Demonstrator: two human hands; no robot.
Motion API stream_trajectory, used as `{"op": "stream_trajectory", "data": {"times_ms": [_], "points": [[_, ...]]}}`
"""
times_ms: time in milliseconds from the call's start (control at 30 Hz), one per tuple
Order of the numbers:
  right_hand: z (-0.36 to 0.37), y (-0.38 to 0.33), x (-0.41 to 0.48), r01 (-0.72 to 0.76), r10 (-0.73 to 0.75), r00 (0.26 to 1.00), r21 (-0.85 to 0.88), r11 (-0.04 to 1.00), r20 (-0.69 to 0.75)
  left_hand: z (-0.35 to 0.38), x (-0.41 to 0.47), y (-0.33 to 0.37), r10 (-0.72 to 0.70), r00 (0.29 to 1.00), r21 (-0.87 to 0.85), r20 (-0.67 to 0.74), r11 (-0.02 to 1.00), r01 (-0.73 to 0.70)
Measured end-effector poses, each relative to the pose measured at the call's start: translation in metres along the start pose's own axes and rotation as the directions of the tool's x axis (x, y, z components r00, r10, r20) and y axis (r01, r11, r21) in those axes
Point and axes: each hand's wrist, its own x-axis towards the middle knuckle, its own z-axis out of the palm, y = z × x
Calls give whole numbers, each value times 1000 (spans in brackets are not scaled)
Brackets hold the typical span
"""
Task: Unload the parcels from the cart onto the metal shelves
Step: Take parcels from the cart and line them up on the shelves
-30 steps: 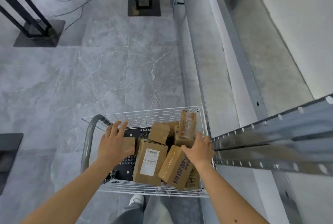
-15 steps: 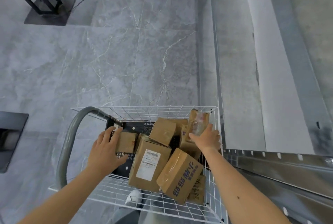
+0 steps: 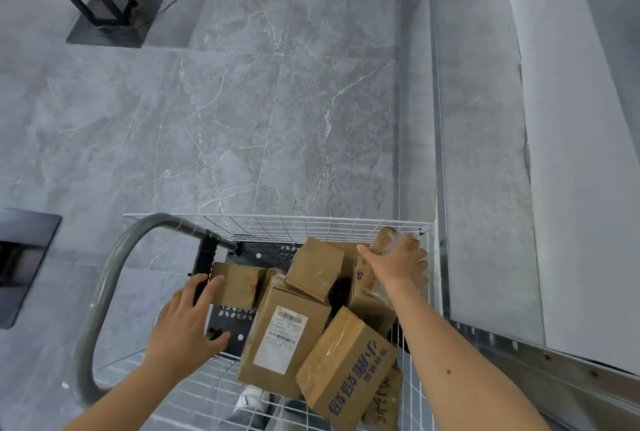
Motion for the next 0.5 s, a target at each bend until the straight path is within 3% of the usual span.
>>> {"op": "stream_trajectory", "data": {"times_ms": [167, 300, 367, 433, 500], "points": [[-1, -7, 1, -101, 97, 994, 79, 992, 52, 1, 2, 16, 4, 1000, 3, 6, 1000, -4], [-2, 1, -28, -88, 84, 996, 138, 987, 31, -3, -2, 28, -1, 999, -18, 34, 1000, 1], [-1, 6, -48, -74, 65, 997, 251, 965, 42, -6, -5, 35, 5, 998, -28, 60, 1000, -3], [-4, 10, -66, -90, 40, 993, 481, 872, 112, -11, -8, 43, 11, 997, -61, 78, 998, -6], [-13, 12, -84, -163, 10, 976, 696, 699, 219, -22, -12, 53, 36, 996, -150, 87, 988, -23]]}}
